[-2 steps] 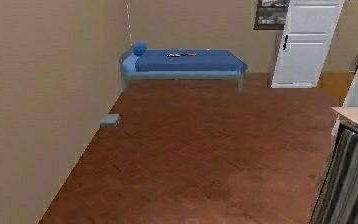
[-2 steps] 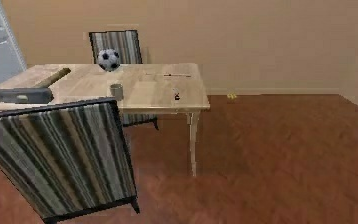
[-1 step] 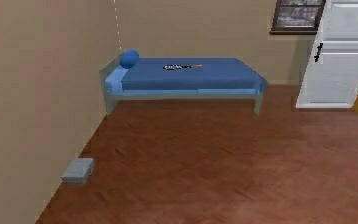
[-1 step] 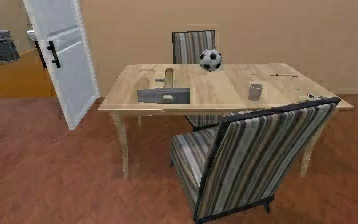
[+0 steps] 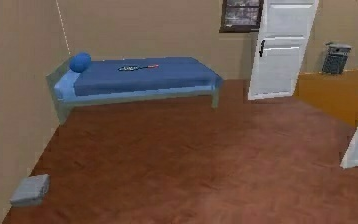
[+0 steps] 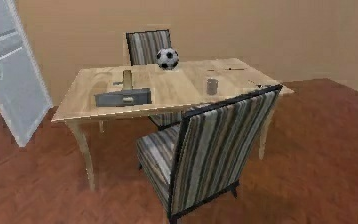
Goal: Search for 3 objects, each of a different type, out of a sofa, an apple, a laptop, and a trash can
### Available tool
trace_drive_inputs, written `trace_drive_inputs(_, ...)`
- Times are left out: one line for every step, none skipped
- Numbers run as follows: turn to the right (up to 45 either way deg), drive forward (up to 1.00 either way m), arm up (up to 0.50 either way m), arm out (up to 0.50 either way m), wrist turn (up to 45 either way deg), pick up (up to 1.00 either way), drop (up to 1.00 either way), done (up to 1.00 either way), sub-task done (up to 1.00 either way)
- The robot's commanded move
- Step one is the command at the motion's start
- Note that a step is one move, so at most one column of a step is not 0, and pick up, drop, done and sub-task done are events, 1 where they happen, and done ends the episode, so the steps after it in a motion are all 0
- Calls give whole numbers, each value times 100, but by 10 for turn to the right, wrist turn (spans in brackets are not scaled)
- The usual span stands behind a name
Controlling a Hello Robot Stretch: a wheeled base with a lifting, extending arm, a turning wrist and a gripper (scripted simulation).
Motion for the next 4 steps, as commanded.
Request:
trace_drive_inputs(0, 5, 0, 0, 0, 0, 0, 0, 0)
trace_drive_inputs(300, 0, 0, 0, 0, 0, 0, 0, 0)
trace_drive_inputs(0, 100, 0, 0, 0, 0, 0, 0, 0)
trace_drive_inputs(0, 100, 0, 0, 0, 0, 0, 0, 0)
